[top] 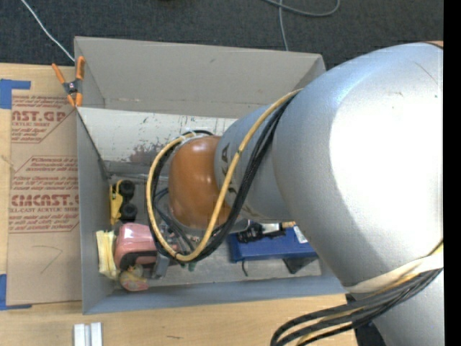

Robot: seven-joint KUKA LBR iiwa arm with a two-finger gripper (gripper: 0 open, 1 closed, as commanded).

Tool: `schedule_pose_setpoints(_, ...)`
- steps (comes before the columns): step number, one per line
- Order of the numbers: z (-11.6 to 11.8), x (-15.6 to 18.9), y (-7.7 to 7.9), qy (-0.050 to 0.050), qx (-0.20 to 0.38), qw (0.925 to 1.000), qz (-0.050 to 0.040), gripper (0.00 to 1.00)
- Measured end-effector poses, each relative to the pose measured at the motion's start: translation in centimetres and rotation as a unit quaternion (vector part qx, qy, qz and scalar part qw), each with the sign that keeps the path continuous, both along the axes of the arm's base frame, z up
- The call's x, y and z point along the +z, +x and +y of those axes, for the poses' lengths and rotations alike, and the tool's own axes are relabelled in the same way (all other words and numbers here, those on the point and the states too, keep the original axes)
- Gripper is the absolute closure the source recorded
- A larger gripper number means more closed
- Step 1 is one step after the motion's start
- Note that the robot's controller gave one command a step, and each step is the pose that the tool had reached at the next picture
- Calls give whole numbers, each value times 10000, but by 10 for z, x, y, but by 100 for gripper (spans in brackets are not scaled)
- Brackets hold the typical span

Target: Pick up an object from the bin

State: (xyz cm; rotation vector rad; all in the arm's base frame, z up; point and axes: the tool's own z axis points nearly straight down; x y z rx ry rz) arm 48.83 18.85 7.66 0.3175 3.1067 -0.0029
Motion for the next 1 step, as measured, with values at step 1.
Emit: schedule_pose_setpoints(1,1,18,-3,-5,15,10000,56,100)
